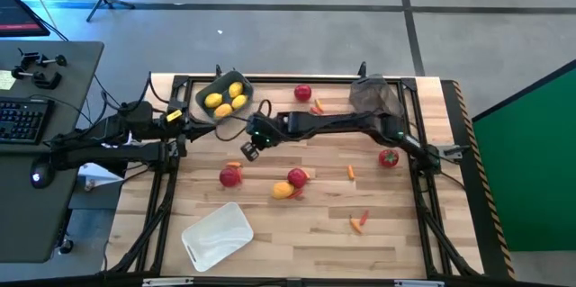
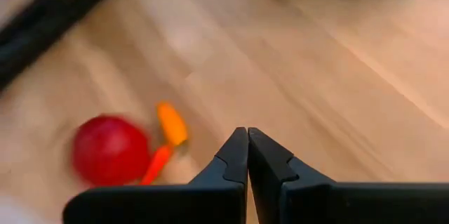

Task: Sort produce into baskets
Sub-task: Put the yellow lemon into the blue bin, then put the red tomato into the white bin

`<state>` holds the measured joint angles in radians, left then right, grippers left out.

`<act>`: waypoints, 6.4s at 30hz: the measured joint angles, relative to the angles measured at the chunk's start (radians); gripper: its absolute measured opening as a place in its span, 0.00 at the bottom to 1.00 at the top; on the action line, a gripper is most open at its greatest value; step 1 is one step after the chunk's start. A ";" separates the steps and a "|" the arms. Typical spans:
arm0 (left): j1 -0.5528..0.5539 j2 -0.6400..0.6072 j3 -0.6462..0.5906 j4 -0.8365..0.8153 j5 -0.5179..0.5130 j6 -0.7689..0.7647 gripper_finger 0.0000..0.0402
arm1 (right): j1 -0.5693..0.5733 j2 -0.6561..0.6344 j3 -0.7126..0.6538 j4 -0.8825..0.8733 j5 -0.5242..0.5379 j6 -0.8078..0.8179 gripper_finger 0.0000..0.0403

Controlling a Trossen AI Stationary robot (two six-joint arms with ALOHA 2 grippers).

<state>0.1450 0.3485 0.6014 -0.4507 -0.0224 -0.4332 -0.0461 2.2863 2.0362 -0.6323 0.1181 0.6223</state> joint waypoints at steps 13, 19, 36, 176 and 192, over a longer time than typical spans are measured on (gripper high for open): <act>0.001 0.014 0.000 -0.032 0.012 0.035 0.00 | 0.166 -0.184 -0.231 -0.051 -0.288 -0.246 0.04; 0.001 0.041 0.000 -0.048 0.012 0.035 0.00 | 0.220 -0.179 -0.233 -0.100 -0.283 -0.354 0.31; 0.002 0.101 0.000 -0.052 -0.005 0.016 0.00 | 0.243 -0.068 -0.233 -0.216 -0.112 -0.596 0.73; 0.897 0.994 0.168 0.051 0.120 0.052 0.48 | -0.153 -0.102 -0.023 -0.113 -0.200 -0.526 0.00; 0.889 1.039 0.256 0.026 0.132 0.072 0.68 | -0.149 -0.144 -0.023 -0.135 -0.186 -0.526 0.00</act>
<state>1.0336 1.3870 0.8577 -0.4248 0.1100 -0.3616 -0.1955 2.1420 2.0129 -0.7669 -0.0679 0.0966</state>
